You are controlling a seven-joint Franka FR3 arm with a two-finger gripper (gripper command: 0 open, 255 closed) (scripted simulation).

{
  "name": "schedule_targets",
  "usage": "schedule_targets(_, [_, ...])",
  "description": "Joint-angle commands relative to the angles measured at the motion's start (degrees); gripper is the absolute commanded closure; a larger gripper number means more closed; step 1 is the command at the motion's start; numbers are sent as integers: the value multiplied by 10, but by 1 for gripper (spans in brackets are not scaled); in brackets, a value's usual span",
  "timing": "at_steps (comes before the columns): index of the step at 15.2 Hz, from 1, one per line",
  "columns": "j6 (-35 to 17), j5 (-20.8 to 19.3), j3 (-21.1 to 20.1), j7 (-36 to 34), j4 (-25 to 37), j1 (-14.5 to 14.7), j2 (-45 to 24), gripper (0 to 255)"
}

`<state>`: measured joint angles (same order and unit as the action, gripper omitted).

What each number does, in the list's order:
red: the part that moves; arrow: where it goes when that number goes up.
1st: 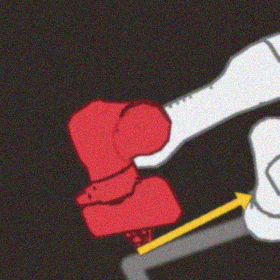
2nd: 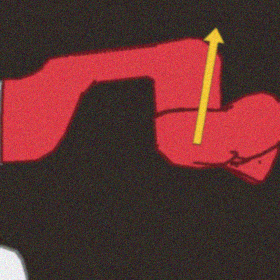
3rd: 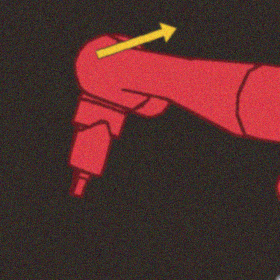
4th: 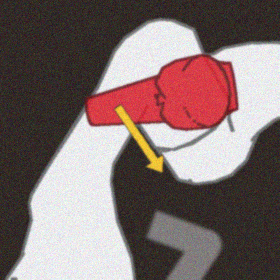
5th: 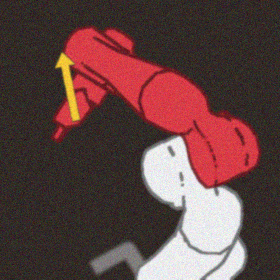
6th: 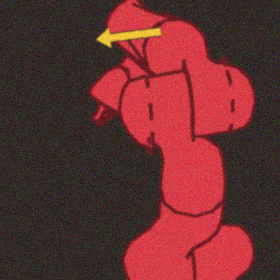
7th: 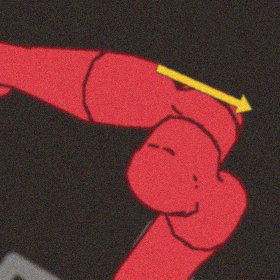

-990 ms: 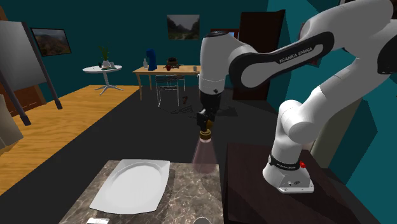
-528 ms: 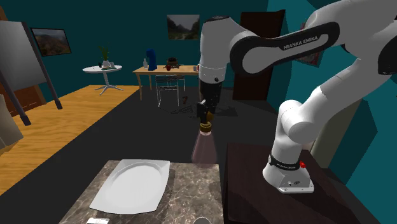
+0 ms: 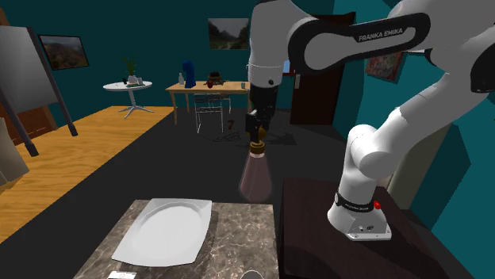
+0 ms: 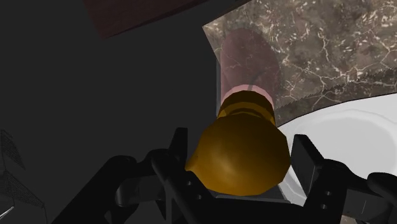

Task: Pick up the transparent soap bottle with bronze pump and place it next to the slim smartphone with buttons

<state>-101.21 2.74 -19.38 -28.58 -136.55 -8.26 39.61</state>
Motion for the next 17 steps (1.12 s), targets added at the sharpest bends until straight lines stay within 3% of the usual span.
schedule_targets(1, [15, -1, 1, 0, 18, -1, -2, 255])
schedule_targets(17, [130, -14, 11, 10, 160, -12, -30, 255])
